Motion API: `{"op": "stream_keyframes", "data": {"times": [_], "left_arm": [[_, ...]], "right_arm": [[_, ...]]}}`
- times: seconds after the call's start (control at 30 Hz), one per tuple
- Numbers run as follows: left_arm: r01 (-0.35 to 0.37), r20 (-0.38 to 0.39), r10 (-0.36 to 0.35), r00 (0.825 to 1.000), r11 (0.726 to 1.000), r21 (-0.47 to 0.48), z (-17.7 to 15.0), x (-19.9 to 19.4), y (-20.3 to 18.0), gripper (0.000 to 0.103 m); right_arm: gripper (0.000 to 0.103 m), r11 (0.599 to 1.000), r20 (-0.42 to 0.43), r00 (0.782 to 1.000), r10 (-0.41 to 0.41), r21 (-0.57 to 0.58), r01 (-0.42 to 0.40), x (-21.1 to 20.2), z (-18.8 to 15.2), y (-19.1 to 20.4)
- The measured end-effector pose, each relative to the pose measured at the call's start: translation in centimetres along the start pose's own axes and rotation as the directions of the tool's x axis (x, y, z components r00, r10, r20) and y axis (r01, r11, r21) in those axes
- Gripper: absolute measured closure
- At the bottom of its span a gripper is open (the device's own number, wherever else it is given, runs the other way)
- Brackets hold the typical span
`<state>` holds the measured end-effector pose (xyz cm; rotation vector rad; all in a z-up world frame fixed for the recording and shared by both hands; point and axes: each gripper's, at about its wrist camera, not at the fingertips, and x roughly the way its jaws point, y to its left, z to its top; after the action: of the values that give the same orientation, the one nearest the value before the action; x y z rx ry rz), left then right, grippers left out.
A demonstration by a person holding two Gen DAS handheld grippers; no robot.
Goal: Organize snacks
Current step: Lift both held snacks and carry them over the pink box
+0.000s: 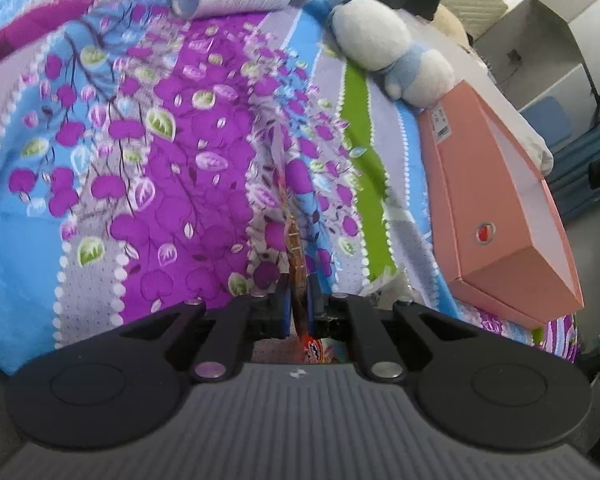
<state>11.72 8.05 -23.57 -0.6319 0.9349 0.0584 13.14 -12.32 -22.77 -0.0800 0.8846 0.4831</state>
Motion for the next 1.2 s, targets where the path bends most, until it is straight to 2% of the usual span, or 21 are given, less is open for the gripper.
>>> {"op": "stream_keyframes", "data": {"times": [0.23,0.47,0.8,1.2], "left_arm": [[0.003,0.047,-0.005,0.999,0.999,0.046,1.1,-3.4,-1.6,0.095],[0.001,0.084,-0.012,0.996,0.992,0.127,1.7,-6.0,-4.1,0.095],[0.040,0.133,-0.066,0.989,0.982,0.187,2.2,-9.4,-7.2,0.095],[0.124,0.149,-0.169,0.974,0.954,0.273,2.6,-11.7,-12.4,0.095]], "right_arm": [[0.055,0.999,0.042,0.999,-0.005,0.038,0.003,-2.5,0.9,-0.6],[0.055,0.998,0.119,0.993,-0.013,0.066,0.005,-6.0,2.4,-1.2],[0.055,0.994,0.176,0.984,-0.026,0.109,0.007,-9.8,3.6,-2.1],[0.055,0.989,0.277,0.959,-0.060,0.149,0.018,-14.9,5.0,-3.6]]}}
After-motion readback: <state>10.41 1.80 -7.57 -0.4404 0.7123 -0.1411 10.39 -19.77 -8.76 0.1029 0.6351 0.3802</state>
